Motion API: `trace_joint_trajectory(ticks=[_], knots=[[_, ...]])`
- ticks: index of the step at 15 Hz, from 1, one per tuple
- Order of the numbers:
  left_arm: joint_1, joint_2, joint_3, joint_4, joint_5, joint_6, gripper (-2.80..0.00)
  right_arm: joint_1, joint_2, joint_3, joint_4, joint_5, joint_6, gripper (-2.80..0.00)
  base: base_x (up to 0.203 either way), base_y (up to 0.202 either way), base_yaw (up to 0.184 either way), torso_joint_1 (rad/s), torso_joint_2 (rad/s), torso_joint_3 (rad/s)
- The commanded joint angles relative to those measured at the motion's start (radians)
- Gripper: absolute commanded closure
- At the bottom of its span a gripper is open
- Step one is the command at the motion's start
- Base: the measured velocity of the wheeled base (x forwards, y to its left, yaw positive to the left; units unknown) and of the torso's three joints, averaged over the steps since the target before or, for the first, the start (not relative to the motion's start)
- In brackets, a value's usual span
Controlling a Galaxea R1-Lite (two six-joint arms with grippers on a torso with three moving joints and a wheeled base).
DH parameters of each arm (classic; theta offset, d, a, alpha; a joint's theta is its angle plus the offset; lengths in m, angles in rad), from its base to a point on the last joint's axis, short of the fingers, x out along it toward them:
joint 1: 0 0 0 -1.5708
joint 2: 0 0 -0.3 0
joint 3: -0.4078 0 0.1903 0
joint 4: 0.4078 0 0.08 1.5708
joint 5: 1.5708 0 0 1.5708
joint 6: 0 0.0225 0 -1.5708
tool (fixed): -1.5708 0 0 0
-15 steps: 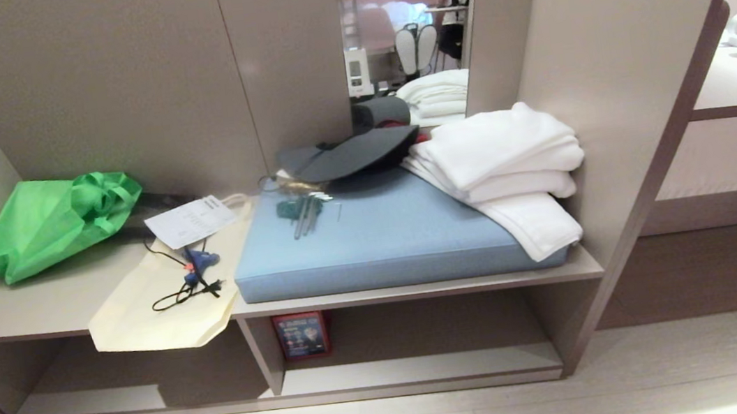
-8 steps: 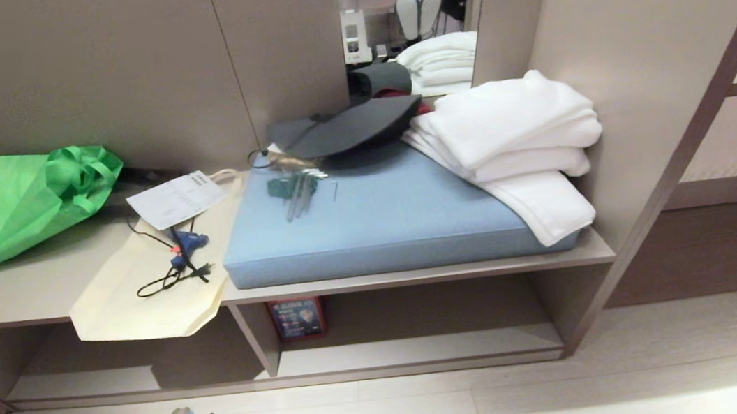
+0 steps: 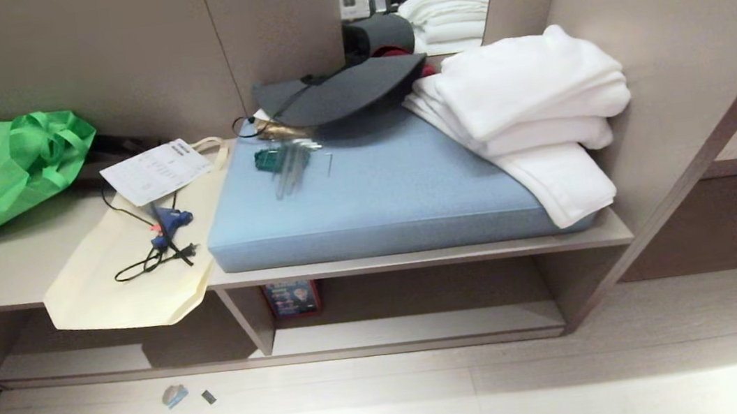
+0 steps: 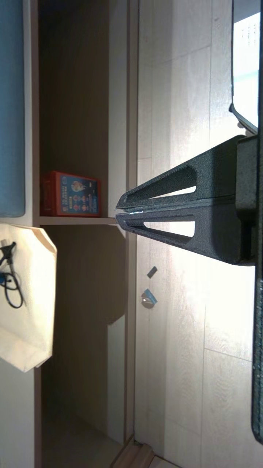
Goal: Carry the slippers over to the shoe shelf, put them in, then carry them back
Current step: Place the slippers into the shoe cabinet
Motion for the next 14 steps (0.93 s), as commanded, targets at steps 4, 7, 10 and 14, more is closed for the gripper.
trace_joint_trajectory(ticks=[4, 7, 10, 14], knots=[[0.000, 0.001, 0.000, 0.000, 0.000, 0.000, 0.00, 0.000, 0.001, 0.001, 0.000, 0.001, -0.001, 0.00, 0.000, 0.000, 0.000, 0.004, 0.00, -0.195], [0.000, 0.001, 0.000, 0.000, 0.000, 0.000, 0.00, 0.000, 0.001, -0.001, 0.000, 0.001, -0.001, 0.00, 0.000, 0.000, 0.000, 0.003, 0.00, -0.201], [0.000, 0.001, 0.000, 0.000, 0.000, 0.000, 0.00, 0.000, 0.001, 0.001, 0.000, 0.001, 0.001, 0.00, 0.000, 0.000, 0.000, -0.002, 0.00, -0.201], [0.000, 0.001, 0.000, 0.000, 0.000, 0.000, 0.00, 0.000, 0.001, 0.000, 0.000, 0.001, 0.001, 0.00, 0.000, 0.000, 0.000, 0.004, 0.00, -0.200]])
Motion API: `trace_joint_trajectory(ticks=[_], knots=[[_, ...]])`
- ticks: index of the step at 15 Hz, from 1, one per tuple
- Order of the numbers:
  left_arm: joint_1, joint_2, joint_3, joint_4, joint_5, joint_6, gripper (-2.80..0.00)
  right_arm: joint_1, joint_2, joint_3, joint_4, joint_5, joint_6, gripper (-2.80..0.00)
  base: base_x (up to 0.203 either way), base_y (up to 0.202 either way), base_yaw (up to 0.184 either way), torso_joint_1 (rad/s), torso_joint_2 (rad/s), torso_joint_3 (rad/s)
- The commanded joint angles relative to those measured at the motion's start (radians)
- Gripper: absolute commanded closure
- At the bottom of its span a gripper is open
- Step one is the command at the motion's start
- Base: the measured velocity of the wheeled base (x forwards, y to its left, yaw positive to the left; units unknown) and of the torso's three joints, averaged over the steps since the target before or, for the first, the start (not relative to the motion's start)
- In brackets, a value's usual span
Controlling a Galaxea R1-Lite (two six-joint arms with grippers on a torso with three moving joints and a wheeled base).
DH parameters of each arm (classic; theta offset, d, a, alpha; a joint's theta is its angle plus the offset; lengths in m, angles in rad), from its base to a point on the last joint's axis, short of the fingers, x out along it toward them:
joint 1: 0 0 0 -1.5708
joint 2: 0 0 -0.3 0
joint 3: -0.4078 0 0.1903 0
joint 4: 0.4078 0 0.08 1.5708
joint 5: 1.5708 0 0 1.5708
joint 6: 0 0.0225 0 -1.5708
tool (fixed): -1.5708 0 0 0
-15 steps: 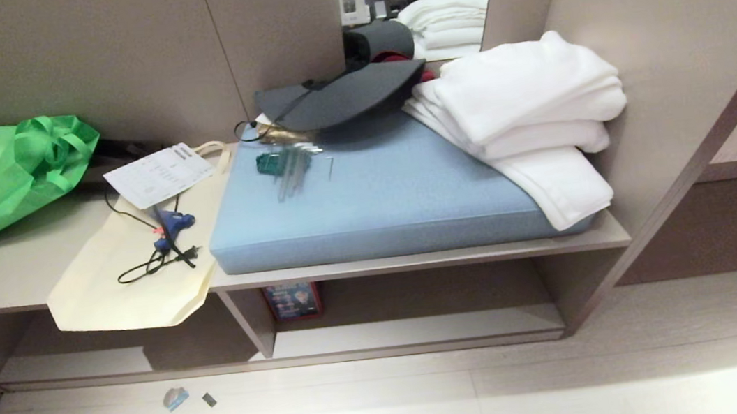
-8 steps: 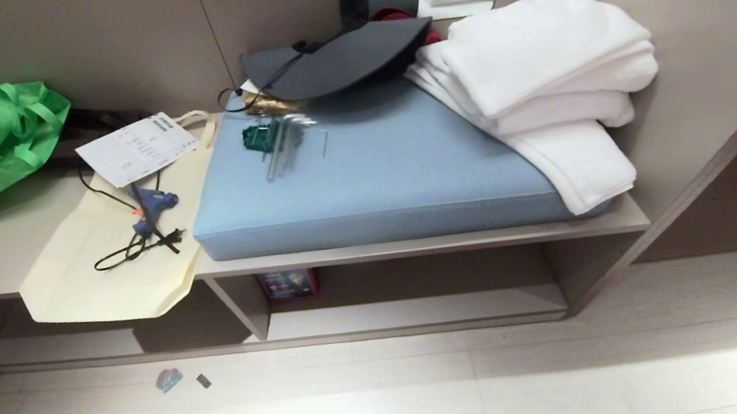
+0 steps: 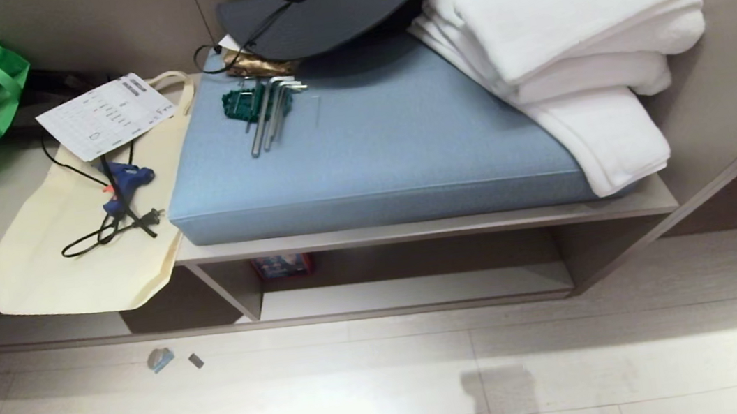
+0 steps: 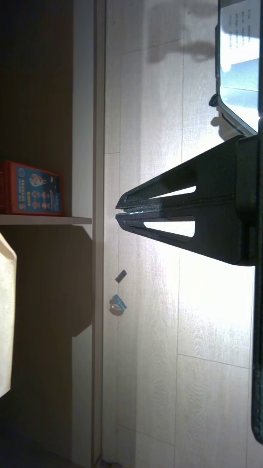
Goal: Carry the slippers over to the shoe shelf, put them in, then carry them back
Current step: Place the slippers into the shoe cabinet
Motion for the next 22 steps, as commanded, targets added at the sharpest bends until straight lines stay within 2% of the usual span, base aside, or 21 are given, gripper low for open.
trace_joint_trajectory(ticks=[1, 22], knots=[[0.000, 0.001, 0.000, 0.000, 0.000, 0.000, 0.00, 0.000, 0.001, 0.000, 0.000, 0.000, 0.000, 0.00, 0.000, 0.000, 0.000, 0.001, 0.00, -0.193], [0.000, 0.001, 0.000, 0.000, 0.000, 0.000, 0.00, 0.000, 0.001, 0.000, 0.001, 0.002, 0.000, 0.00, 0.000, 0.000, 0.000, 0.003, 0.00, -0.196]])
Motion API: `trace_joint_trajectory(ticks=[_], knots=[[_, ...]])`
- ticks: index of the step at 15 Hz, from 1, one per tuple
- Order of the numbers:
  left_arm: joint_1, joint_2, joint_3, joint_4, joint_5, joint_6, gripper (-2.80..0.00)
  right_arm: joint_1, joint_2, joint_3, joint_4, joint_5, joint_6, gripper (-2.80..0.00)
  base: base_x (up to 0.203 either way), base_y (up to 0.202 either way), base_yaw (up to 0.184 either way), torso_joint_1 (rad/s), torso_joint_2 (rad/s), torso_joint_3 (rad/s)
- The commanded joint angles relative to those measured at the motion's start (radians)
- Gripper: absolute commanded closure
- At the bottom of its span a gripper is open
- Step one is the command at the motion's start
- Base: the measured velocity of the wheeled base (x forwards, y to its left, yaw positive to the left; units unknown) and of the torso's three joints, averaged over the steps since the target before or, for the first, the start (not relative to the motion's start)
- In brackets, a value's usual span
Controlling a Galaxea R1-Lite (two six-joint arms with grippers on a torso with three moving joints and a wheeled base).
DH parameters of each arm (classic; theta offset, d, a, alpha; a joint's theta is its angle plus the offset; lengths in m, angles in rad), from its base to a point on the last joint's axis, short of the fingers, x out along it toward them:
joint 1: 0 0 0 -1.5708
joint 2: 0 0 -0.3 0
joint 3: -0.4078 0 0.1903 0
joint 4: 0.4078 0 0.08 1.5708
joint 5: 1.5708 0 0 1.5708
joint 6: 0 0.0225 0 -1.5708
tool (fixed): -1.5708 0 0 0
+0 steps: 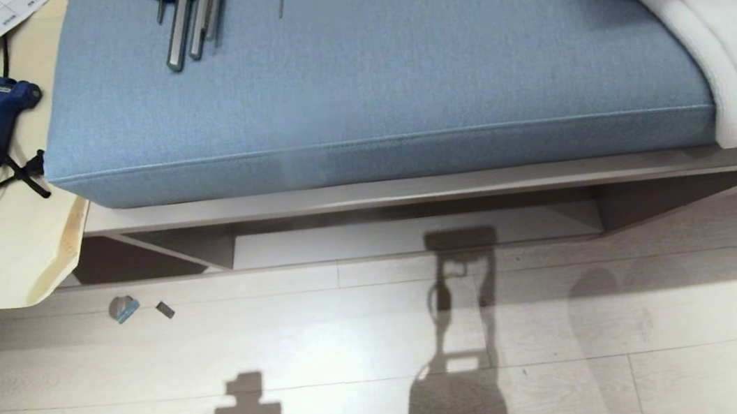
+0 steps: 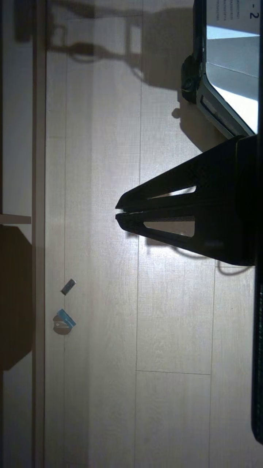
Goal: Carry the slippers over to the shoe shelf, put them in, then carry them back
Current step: Place the slippers into the shoe cabinet
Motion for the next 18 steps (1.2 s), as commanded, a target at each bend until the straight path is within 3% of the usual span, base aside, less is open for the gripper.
trace_joint_trajectory(ticks=[1, 18], knots=[[0.000, 0.001, 0.000, 0.000, 0.000, 0.000, 0.00, 0.000, 0.001, 0.000, 0.000, 0.000, -0.001, 0.00, 0.000, 0.000, 0.000, 0.003, 0.00, -0.189], [0.000, 0.001, 0.000, 0.000, 0.000, 0.000, 0.00, 0.000, 0.001, 0.000, -0.001, 0.000, -0.007, 0.00, 0.000, 0.000, 0.000, 0.003, 0.00, -0.196]])
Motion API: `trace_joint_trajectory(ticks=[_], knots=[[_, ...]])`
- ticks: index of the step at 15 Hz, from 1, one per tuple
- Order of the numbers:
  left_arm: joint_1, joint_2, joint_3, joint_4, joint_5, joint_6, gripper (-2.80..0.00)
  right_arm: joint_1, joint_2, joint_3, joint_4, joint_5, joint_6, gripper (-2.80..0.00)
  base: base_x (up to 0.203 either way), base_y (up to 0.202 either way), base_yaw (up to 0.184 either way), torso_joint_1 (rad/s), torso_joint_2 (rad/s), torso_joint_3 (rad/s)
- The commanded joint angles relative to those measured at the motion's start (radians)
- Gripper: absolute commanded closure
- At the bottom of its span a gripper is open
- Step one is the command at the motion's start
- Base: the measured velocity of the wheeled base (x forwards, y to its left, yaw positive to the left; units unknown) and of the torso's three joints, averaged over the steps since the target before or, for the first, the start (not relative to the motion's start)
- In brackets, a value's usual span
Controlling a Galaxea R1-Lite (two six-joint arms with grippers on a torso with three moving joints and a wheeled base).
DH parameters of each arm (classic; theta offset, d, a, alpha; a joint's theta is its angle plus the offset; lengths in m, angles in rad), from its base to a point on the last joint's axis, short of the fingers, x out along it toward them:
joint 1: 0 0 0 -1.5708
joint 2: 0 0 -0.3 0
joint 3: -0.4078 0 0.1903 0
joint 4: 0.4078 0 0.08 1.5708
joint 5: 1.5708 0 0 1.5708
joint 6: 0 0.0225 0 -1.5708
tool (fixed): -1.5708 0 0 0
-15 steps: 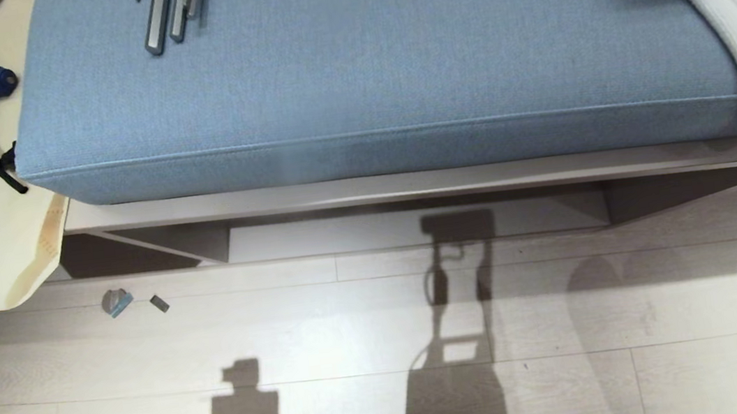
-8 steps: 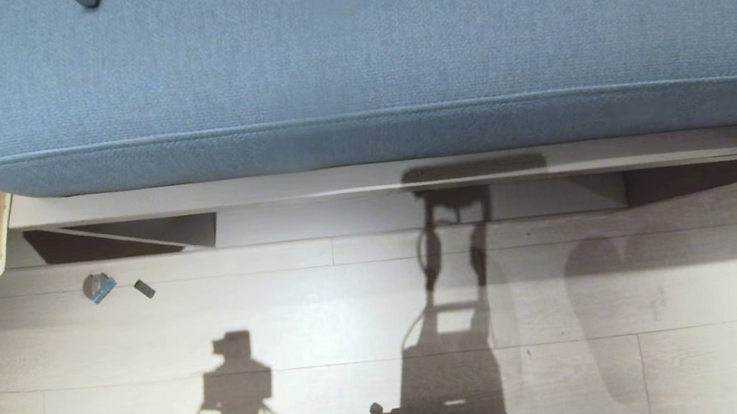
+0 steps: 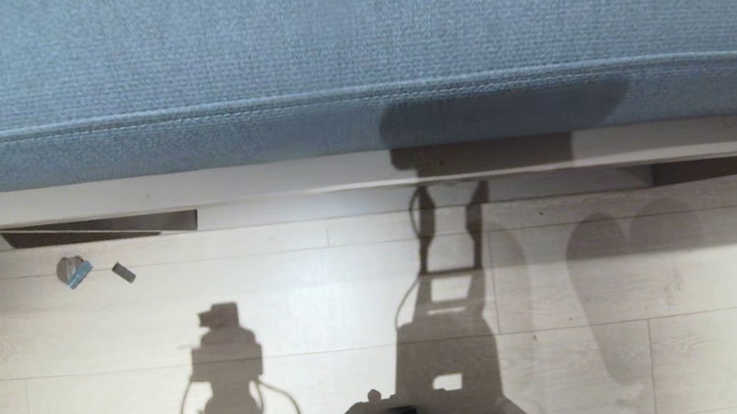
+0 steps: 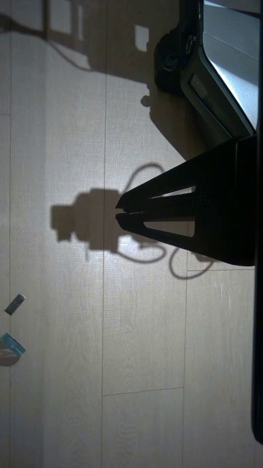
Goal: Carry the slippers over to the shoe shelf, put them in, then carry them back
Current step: Place the slippers into the shoe cabinet
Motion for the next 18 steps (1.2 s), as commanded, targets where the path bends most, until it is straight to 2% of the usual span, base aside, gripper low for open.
trace_joint_trajectory(ticks=[1, 8, 18], knots=[[0.000, 0.001, 0.000, 0.000, 0.000, 0.000, 0.00, 0.000, 0.001, 0.000, 0.001, 0.000, 0.000, 0.00, 0.000, 0.000, 0.000, 0.003, 0.01, -0.195], [0.000, 0.001, 0.000, 0.000, 0.000, -0.002, 0.00, 0.000, 0.001, 0.000, 0.000, 0.000, -0.002, 0.00, 0.000, 0.000, 0.000, 0.002, 0.00, -0.175], [0.000, 0.001, 0.000, 0.000, 0.000, -0.002, 0.00, 0.000, 0.001, 0.000, 0.000, 0.000, 0.000, 0.00, 0.000, 0.000, 0.000, 0.000, 0.00, -0.005]])
